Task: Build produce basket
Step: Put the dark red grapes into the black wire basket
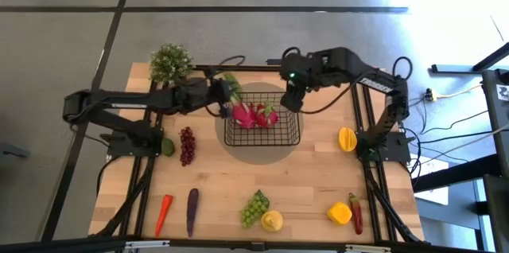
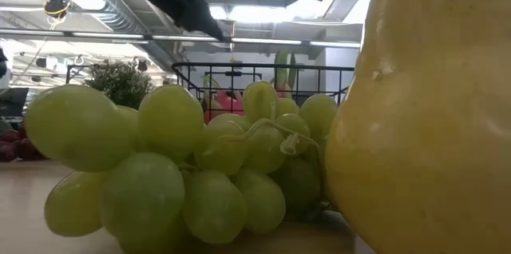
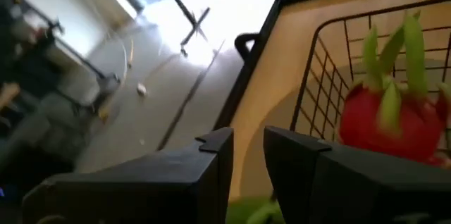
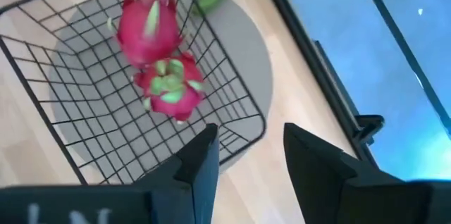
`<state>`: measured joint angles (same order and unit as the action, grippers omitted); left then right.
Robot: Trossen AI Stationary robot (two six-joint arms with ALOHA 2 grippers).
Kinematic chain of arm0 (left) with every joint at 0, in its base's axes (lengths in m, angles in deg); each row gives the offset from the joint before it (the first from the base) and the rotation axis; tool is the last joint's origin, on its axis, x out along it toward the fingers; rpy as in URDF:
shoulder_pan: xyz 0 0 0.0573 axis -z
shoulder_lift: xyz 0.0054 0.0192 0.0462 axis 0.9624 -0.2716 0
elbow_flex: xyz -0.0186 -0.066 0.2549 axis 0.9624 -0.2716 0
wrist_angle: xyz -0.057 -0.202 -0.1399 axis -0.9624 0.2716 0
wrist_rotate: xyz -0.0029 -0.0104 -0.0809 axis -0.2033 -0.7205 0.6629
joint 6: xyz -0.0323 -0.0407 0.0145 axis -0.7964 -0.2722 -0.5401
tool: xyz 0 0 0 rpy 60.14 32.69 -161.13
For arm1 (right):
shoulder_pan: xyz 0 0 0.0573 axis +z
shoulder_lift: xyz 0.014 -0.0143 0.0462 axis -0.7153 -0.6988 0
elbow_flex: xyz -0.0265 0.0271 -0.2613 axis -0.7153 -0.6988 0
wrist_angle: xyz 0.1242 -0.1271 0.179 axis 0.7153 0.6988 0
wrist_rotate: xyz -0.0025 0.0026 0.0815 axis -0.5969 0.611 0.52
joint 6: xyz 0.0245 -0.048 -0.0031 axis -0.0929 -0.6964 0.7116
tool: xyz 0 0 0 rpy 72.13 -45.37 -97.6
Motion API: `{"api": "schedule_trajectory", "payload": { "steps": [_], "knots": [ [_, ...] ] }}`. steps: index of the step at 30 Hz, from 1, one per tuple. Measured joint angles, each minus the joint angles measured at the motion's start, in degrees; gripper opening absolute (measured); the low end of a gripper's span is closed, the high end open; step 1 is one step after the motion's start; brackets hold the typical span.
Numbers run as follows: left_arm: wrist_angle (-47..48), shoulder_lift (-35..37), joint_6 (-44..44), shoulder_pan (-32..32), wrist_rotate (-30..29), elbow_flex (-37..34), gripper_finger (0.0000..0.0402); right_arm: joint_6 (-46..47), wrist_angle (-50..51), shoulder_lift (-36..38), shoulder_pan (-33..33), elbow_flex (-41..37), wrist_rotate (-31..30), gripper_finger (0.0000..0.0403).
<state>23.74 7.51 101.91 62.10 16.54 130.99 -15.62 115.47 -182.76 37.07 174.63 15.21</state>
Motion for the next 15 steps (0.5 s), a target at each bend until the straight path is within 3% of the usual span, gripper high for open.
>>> {"api": "schedule_trajectory", "payload": {
  "steps": [7,10,15],
  "knots": [
    [17.83,9.05,-19.91,0.00,-0.17,0.02,0.0073,0.88,-2.22,6.78,-3.33,-2.92,0.76,0.0149],
    [26.90,11.61,-29.55,0.00,0.57,0.02,0.0073,3.02,-6.64,11.44,-4.02,-9.18,4.15,0.0149],
    [39.05,13.64,-44.07,0.00,7.68,0.01,0.0073,6.50,-17.05,19.60,-4.16,-22.15,8.39,0.0149]
  ]
}}
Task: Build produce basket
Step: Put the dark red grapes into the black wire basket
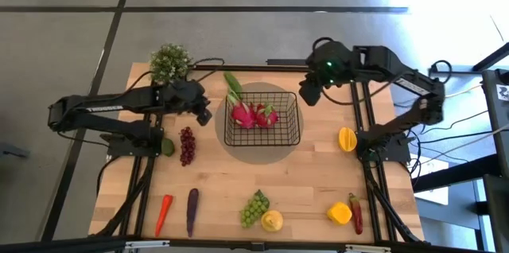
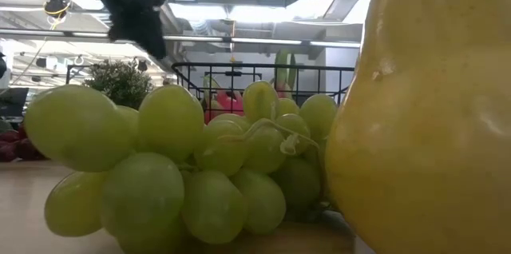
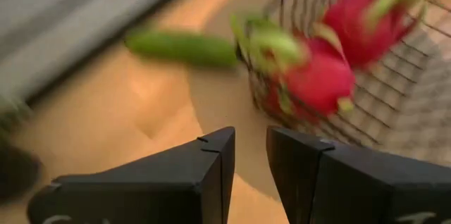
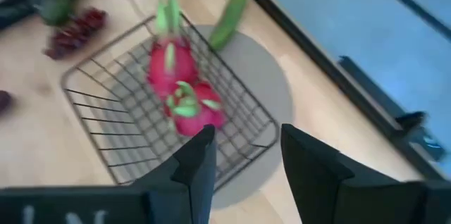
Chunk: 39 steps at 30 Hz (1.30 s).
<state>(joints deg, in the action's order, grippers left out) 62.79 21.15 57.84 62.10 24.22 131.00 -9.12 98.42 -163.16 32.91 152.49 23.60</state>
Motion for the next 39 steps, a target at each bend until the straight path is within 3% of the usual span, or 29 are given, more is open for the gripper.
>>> {"api": "schedule_trajectory", "payload": {
  "steps": [5,11,18,23,29,39],
  "knots": [
    [7.10,0.36,-17.60,0.05,8.15,0.00,0.0073,2.27,-4.47,5.55,0.00,-8.93,3.64,0.0149],
    [15.44,0.25,-37.64,1.38,17.46,-0.01,0.0073,3.09,-4.71,8.20,0.00,-14.52,3.63,0.0149],
    [26.05,-0.62,-54.58,8.10,18.08,-0.01,0.0073,-1.74,-5.09,7.84,0.00,-15.40,4.23,0.0149],
    [28.59,-2.13,-65.12,13.81,19.12,-0.02,0.0073,-4.74,-5.76,7.82,0.00,-15.40,8.44,0.0149],
    [29.36,-5.36,-70.42,17.91,19.05,-0.03,0.0073,-9.67,-5.74,7.82,0.02,-15.40,17.16,0.0149],
    [26.58,-13.67,-71.62,20.13,16.27,-3.08,0.0073,-10.85,-5.83,7.82,0.01,-15.40,17.62,0.0149]
  ]
}}
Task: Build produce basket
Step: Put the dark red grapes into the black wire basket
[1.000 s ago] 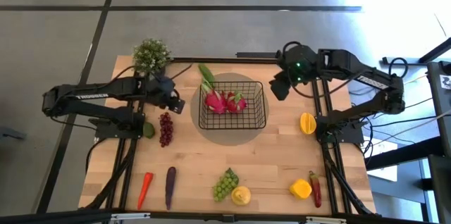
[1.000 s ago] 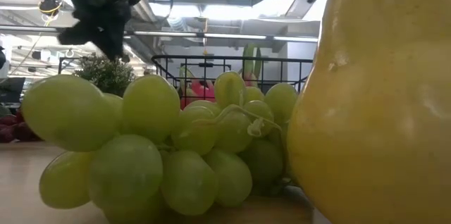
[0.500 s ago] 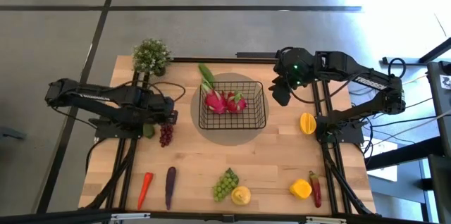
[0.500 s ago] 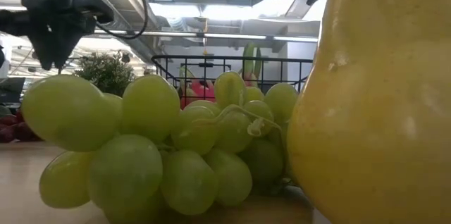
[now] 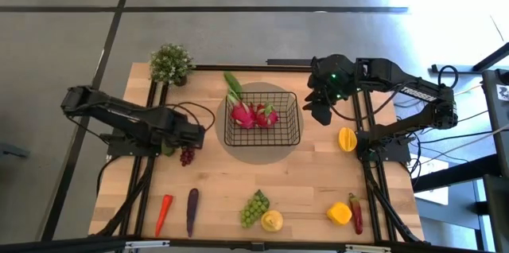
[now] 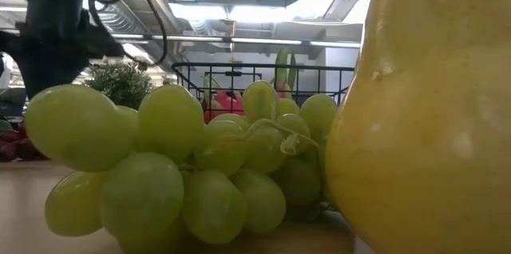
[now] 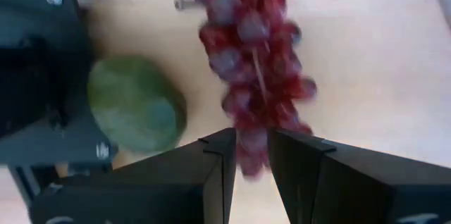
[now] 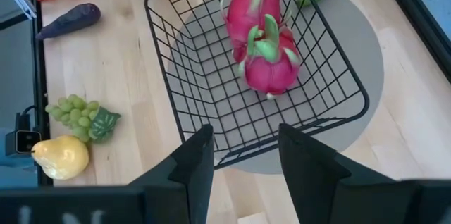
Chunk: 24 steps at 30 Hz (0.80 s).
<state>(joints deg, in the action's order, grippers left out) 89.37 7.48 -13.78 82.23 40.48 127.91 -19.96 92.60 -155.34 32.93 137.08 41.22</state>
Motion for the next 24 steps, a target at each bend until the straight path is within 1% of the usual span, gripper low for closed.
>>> {"api": "schedule_trajectory", "payload": {
  "steps": [3,17,24],
  "knots": [
    [-0.32,-1.70,0.12,-0.05,-2.06,-0.18,0.0073,0.02,-0.01,0.00,-0.01,0.00,-0.02,0.0149],
    [-4.37,-9.87,6.27,-0.17,-2.62,-0.18,0.0073,0.04,-1.39,0.00,-0.01,0.02,-0.02,0.0149],
    [-5.70,-14.58,6.73,-0.20,-3.20,-0.19,0.0073,-0.02,-1.38,0.00,-0.01,0.02,-0.04,0.0149]
  ]
}}
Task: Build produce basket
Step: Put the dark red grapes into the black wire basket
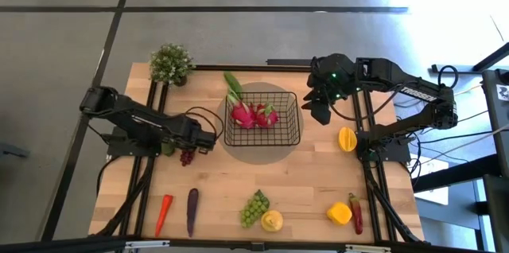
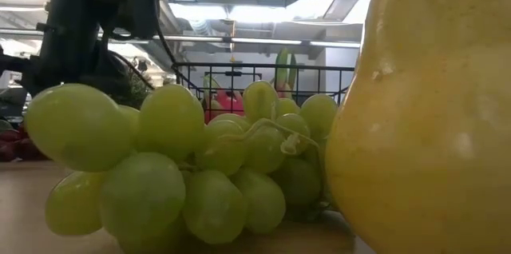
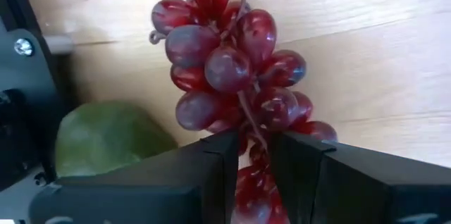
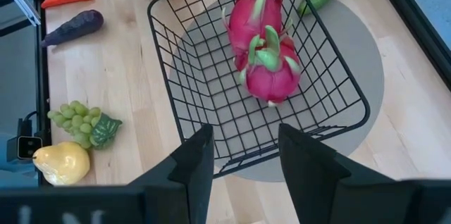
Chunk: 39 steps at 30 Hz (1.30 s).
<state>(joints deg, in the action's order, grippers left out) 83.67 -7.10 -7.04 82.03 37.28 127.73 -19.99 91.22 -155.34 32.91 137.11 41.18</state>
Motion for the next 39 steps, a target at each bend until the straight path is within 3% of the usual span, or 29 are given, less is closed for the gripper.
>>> {"api": "schedule_trajectory", "payload": {
  "steps": [5,12,18,22,34,39],
  "knots": [
    [-1.14,-2.52,0.12,0.00,0.10,0.02,0.0073,-0.07,0.00,0.00,0.00,0.00,0.00,0.0149],
    [-2.84,-3.22,9.16,0.00,0.24,0.00,0.0070,-0.06,0.00,0.00,0.00,0.00,0.00,0.0149],
    [-3.34,-3.22,9.97,-0.63,1.24,0.00,0.0010,-0.09,-0.04,0.00,0.00,0.00,0.00,0.0149],
    [-3.46,-2.91,10.03,-0.66,1.36,0.00,0.0002,-0.09,-0.04,0.00,0.00,0.00,0.00,0.0149],
    [-3.46,8.78,11.81,-0.61,-0.03,0.00,0.0000,-0.10,-0.04,0.00,0.00,0.00,0.00,0.0149],
    [-3.03,13.76,18.23,-0.63,-2.84,1.46,0.0000,-2.27,-0.04,0.00,0.00,0.00,0.00,0.0149]
  ]
}}
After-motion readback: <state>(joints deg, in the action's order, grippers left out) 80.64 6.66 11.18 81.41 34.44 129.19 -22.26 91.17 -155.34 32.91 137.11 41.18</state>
